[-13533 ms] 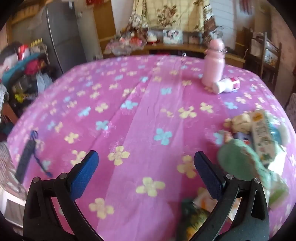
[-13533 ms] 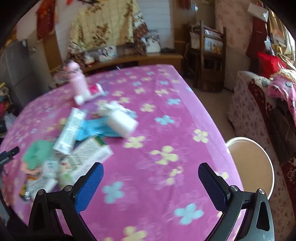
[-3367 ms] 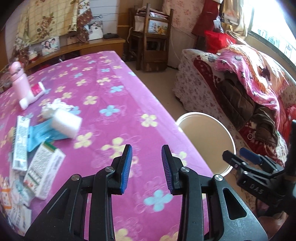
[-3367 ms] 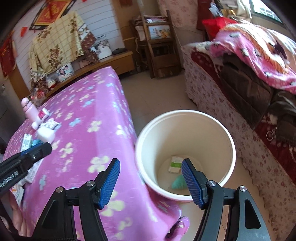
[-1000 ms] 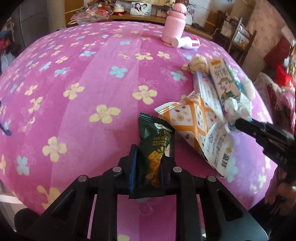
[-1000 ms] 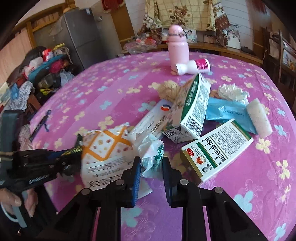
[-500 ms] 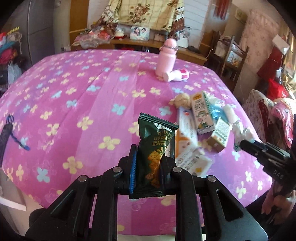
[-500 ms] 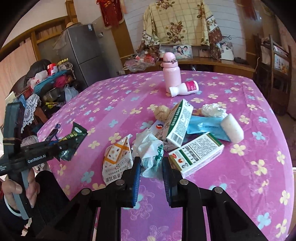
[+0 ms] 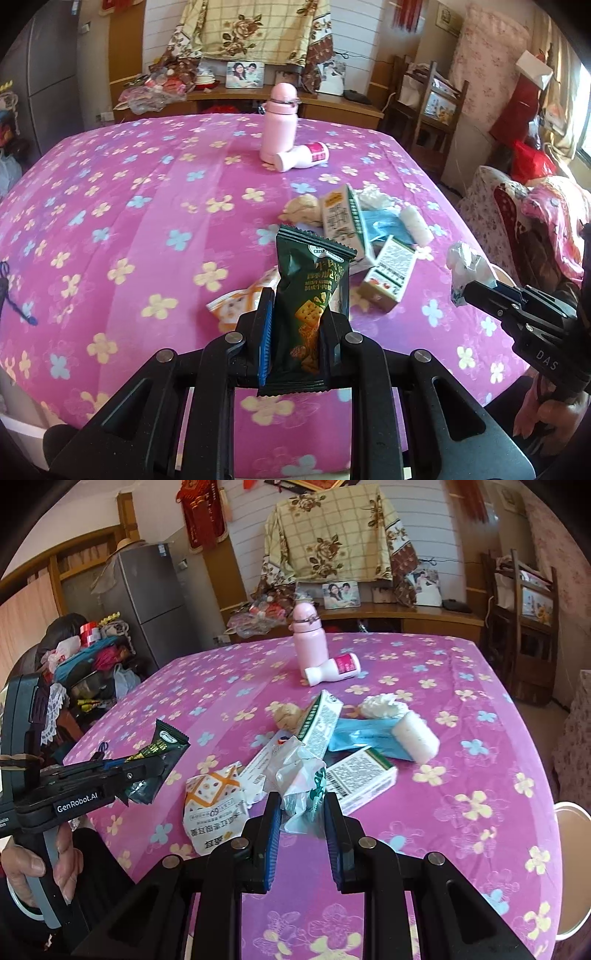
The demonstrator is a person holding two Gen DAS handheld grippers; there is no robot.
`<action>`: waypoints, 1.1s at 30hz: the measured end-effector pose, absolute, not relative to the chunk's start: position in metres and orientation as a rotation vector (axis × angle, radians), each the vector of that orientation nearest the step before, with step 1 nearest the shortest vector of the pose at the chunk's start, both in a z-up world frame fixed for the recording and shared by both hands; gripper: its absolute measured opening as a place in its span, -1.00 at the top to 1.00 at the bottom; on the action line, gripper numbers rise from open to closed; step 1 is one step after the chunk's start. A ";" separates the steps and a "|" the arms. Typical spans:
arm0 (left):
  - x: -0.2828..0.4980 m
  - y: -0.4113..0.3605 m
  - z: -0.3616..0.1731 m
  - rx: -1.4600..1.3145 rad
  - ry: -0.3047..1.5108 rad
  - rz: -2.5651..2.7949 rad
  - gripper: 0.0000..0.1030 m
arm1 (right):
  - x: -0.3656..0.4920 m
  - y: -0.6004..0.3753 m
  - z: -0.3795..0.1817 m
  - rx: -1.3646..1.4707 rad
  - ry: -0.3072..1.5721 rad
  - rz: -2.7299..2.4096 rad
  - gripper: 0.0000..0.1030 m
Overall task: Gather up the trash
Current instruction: 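Carry the packet and tissue to the white bucket and release both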
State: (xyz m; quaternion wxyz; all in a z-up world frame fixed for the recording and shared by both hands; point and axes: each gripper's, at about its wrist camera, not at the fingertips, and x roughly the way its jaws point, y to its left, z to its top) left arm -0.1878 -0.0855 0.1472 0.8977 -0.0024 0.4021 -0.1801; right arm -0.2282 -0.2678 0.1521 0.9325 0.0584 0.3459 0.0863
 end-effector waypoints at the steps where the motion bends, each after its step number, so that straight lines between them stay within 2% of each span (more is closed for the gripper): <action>1: -0.187 -0.091 0.148 -0.004 0.833 -0.379 0.66 | -0.229 -0.270 0.153 0.121 0.707 0.172 0.58; 33: -0.203 -0.297 0.151 0.157 0.820 -0.657 0.66 | -0.300 -0.439 0.154 0.226 0.692 -0.172 0.58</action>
